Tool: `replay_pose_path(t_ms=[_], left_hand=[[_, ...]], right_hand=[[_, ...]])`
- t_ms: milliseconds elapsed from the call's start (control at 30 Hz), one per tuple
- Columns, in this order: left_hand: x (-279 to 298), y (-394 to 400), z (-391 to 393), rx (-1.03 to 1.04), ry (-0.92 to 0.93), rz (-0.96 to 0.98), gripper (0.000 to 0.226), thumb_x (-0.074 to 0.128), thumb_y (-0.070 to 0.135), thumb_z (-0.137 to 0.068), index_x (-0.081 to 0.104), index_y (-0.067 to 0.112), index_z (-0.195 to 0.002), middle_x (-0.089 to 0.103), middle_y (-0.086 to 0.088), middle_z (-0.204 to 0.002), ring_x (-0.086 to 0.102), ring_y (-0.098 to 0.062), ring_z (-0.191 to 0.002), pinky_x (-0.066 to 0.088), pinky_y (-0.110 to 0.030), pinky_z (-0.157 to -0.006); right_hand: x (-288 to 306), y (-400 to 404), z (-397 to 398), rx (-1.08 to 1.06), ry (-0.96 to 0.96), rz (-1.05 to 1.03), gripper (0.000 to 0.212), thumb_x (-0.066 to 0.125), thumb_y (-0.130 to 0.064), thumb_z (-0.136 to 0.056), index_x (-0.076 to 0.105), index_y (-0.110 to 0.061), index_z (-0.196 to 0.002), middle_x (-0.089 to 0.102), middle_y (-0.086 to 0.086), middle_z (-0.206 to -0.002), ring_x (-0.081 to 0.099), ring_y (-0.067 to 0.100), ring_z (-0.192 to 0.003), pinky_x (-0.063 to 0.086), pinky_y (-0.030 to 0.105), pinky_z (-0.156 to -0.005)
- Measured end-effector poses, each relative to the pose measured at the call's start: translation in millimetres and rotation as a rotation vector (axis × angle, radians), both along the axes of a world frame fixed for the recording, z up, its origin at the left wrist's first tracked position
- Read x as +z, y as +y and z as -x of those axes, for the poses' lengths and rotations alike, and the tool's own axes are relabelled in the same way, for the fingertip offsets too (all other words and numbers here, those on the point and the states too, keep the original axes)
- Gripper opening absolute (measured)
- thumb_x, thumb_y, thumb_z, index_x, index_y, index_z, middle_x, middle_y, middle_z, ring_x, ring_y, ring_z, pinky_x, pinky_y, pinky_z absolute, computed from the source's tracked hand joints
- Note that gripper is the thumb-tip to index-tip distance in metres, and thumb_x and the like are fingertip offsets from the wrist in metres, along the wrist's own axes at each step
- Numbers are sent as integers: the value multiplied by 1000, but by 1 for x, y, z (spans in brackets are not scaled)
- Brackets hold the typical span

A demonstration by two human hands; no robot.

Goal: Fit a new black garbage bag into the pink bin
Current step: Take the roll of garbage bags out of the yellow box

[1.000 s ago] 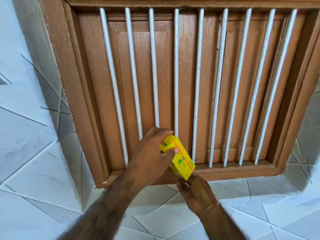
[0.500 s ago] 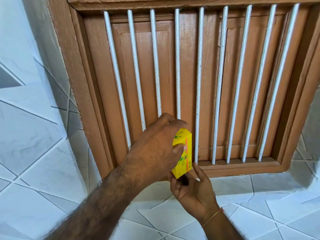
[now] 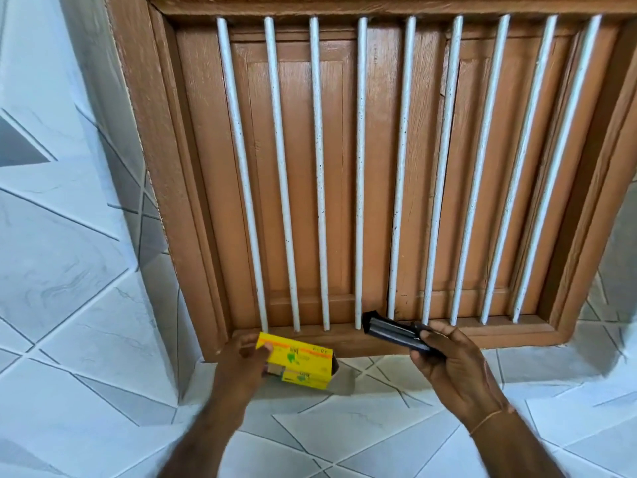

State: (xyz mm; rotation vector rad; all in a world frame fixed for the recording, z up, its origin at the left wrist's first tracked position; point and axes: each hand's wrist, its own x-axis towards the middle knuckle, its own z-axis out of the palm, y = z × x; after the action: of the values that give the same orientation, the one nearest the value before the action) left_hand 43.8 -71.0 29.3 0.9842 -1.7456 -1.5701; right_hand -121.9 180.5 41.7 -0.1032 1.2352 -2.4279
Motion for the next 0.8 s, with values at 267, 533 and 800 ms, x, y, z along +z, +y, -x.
replay_pose_path(t_ms=[267,533,800], left_hand=[[-23,16,17,95,-212,533,11,65,25,-85,63,20,-94,68,-2,-94,63,-27,-95,47,-34,-80],[54,67,16,-636,-217,925,42,53,45,-88,53,36,-129,56,23,-123,45,1,-116,37,-24,-100],[54,84,29,-217,141,228,22,62,17,-89,70,19,-68,70,5,-66,61,-8,-62,47,-19,-55]], right_hand=[[-2,-19,-33,120,119,-91,24,55,14,-82,72,-1,-91,76,15,-93,74,28,-82,61,31,-66],[8,-27,-48,294,496,-362,45,69,10,-74,66,-21,-106,67,1,-78,67,25,-83,56,40,-76],[12,-62,-77,328,102,8,19,67,-17,-76,71,-13,-94,76,9,-89,71,23,-80,59,35,-69]])
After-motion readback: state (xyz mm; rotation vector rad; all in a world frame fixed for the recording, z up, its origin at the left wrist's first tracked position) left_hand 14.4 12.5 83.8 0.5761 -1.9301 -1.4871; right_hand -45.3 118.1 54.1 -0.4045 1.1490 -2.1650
